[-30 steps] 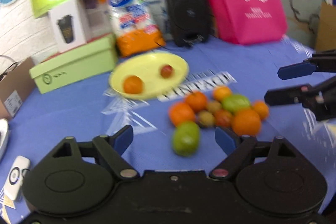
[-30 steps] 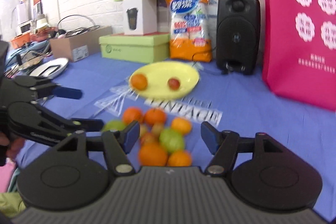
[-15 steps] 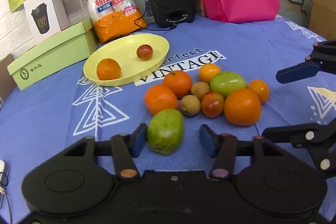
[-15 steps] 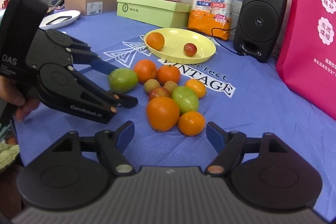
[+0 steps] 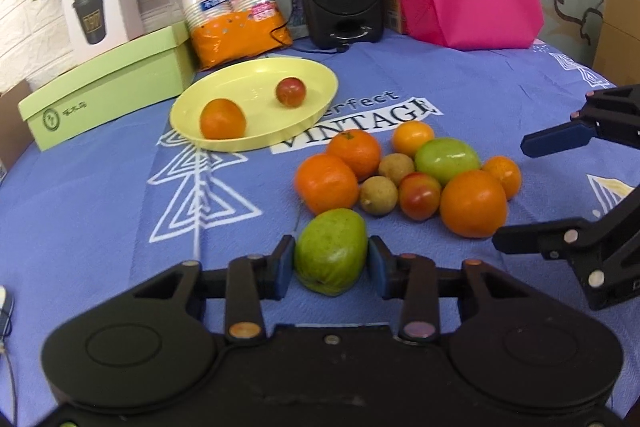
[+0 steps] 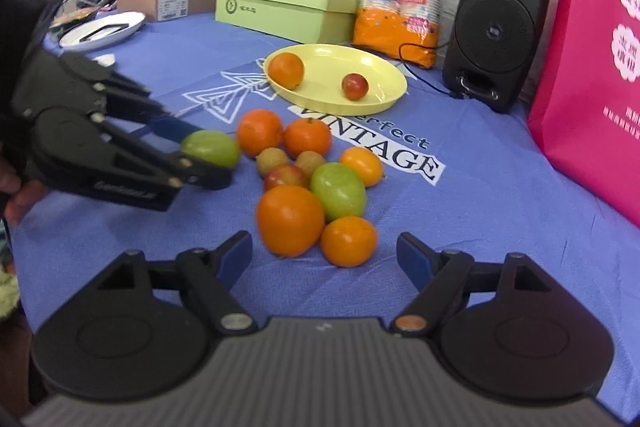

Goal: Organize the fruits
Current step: 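Grasp a green guava with the left tool while the right tool grasps a lime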

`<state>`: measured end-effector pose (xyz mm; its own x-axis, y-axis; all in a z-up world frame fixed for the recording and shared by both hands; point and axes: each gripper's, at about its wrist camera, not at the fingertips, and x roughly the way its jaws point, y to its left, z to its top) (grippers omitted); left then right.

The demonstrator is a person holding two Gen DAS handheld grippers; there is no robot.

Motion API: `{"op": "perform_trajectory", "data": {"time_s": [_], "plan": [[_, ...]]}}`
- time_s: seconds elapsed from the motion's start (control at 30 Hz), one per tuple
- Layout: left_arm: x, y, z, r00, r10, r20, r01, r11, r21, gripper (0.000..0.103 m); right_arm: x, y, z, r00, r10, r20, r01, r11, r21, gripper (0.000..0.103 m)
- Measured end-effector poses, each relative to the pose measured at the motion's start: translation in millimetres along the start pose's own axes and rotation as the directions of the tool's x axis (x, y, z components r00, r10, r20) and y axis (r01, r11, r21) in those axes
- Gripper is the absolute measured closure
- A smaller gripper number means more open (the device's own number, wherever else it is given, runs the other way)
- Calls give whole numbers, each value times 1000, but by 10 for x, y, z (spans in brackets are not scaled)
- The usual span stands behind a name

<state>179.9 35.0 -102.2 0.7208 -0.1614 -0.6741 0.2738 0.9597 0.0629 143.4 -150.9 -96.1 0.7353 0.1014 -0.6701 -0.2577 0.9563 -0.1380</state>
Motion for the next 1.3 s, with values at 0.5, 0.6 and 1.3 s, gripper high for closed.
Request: {"op": "perform_trajectory", "data": {"time_s": [0.5, 0.6, 1.3], "plan": [[-54, 136, -70, 1000, 19, -4, -19, 999, -34, 65, -42, 216, -5, 1000, -24, 14, 24, 999, -20, 39], [-65, 132, -83, 1000, 17, -4, -17, 999, -34, 65, -107, 351, 40, 996, -64, 63, 67, 997, -39, 34], [-82, 167, -103, 1000, 11, -7, -12, 999, -49, 65, 291, 571, 110, 1000, -7, -1, 7, 991, -133, 61]]}}
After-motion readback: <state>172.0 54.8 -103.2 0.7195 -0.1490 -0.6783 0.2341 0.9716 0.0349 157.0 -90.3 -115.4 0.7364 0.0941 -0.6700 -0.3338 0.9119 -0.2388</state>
